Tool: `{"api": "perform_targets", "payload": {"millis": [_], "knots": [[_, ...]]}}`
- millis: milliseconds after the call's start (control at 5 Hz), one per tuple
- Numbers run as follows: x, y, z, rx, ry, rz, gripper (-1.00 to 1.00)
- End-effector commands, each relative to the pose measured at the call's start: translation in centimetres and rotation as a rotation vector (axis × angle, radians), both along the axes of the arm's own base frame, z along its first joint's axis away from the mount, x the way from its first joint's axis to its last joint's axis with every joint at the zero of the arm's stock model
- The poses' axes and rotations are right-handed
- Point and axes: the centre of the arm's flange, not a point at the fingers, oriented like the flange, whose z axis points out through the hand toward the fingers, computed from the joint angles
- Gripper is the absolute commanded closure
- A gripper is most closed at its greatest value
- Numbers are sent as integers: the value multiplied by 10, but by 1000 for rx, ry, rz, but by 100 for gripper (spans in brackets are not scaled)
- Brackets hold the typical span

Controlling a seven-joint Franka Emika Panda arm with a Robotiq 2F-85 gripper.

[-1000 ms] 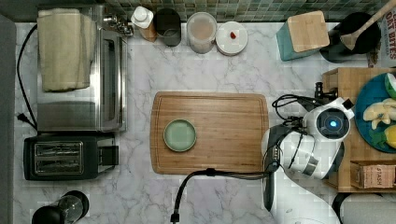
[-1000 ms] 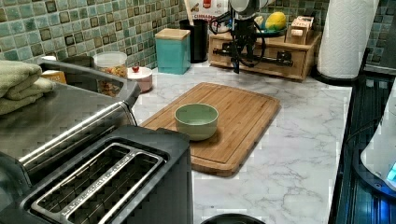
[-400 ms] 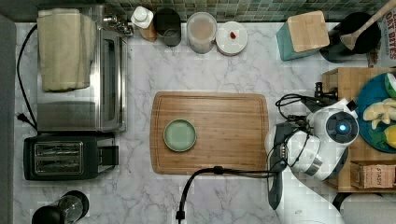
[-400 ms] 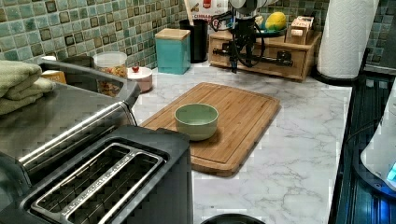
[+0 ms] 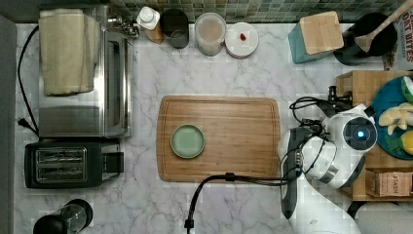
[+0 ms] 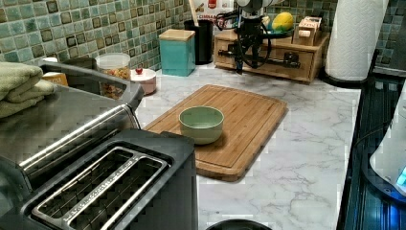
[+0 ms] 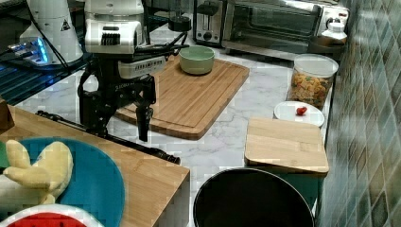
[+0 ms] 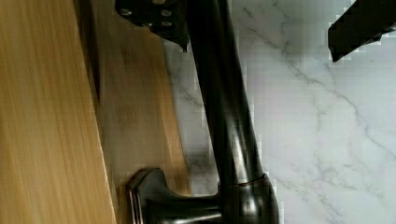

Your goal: Open the drawer.

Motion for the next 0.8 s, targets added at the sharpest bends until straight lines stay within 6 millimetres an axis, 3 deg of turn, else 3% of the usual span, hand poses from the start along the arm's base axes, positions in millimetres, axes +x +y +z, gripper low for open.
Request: {"api": "perform_targets", "payload": {"millis": [200, 400, 600, 800], "knots": [[48, 371, -34, 229, 57, 238, -100], [49, 413, -33, 270, 27, 192, -100], [31, 425, -15, 253, 22, 212, -100], [16, 415, 33, 242, 127, 142, -100]]}}
